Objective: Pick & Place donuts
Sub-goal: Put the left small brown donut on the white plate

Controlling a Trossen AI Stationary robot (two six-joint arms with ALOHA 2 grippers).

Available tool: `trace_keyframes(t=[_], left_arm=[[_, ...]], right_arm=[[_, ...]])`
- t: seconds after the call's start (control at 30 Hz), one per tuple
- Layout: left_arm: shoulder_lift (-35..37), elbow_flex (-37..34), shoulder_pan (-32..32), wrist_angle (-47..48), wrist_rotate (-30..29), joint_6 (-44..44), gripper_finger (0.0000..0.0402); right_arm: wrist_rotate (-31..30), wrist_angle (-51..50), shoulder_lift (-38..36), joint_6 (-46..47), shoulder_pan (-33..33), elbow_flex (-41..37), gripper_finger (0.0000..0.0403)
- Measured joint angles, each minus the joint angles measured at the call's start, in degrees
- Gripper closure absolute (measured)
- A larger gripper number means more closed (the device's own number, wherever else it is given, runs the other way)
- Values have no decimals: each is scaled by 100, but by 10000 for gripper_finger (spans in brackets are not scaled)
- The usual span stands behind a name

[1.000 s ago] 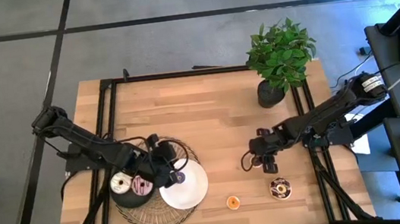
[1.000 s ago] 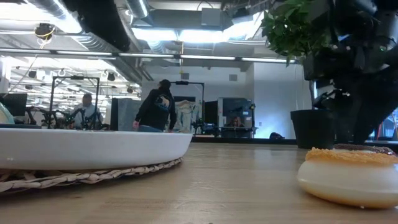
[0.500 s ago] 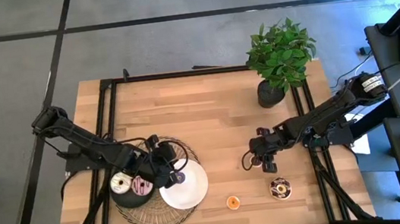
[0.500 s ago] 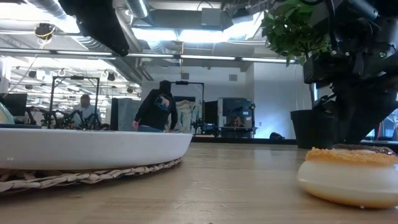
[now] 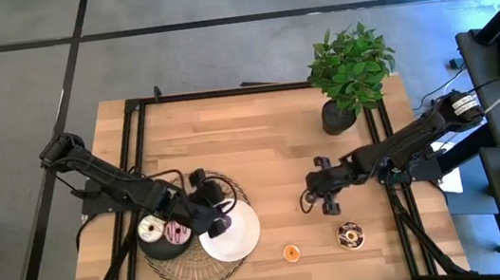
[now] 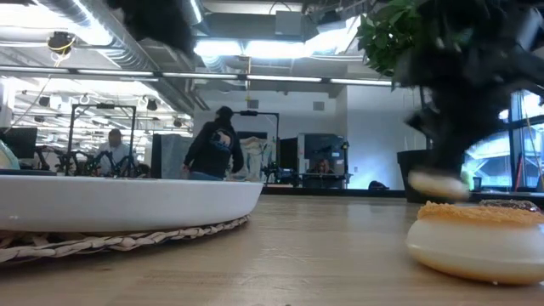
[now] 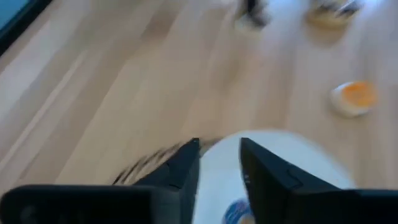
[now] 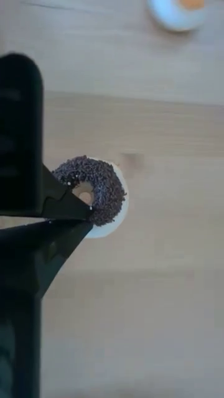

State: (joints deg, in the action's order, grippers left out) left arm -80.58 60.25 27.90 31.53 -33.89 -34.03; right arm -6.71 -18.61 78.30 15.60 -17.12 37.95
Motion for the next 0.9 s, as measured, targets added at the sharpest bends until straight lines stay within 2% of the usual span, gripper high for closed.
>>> trace_keyframes(t=[0.23, 0.37, 0.5, 0.73, 0.9], left_arm=[[0, 0, -9, -1388, -264, 1547, 293], [-46, 0, -150, -1586, -752, 1610, 299], [-281, 0, -388, -1843, -1259, 1449, 305], [-875, 0, -771, -2872, -1106, 1465, 311], [-1100, -4, -945, -3111, -1138, 1997, 311]], right_arm=[[-1569, 542, -2, -1308, 0, 940, 396], [-2181, 1264, -2, -2006, 12, 1229, 396], [-2182, 2077, -2, -2394, 116, 1253, 396], [-2185, 2372, -2, -2486, 318, 1253, 396], [-2185, 2353, -2, -2473, 347, 1238, 396]])
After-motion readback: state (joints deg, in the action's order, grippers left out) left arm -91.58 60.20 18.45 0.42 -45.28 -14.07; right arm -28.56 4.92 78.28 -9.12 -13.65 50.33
